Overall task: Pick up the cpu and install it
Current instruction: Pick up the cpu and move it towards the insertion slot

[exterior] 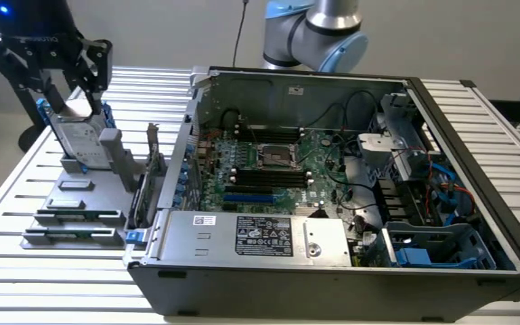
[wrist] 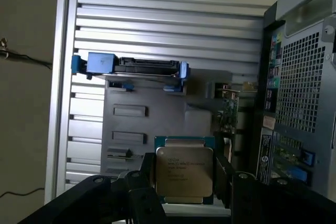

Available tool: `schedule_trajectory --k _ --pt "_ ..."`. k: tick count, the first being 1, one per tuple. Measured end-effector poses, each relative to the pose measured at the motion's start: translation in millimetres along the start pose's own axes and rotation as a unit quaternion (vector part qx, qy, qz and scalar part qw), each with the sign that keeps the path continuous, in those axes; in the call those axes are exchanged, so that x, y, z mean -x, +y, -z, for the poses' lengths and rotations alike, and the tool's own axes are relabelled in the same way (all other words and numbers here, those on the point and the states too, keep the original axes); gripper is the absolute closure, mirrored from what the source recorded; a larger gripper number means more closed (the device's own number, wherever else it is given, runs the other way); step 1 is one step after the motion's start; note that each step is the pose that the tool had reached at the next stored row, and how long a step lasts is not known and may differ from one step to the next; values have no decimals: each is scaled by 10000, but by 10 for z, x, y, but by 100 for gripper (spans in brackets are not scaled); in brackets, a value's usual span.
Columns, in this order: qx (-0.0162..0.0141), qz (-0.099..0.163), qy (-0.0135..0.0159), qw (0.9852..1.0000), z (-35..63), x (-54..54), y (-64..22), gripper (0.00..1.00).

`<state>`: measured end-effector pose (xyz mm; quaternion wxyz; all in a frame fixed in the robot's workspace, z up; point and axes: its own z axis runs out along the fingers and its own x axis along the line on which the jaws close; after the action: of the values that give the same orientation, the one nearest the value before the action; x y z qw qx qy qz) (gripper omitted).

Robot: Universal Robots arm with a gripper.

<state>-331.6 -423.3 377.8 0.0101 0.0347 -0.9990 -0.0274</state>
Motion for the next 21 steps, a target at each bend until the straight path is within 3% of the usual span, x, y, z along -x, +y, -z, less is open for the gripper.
schedule_trajectory --k 9,21 --pt "34 0 0 10000 28 406 -21 45" --pt "133 3 -6 9999 60 953 -52 45"
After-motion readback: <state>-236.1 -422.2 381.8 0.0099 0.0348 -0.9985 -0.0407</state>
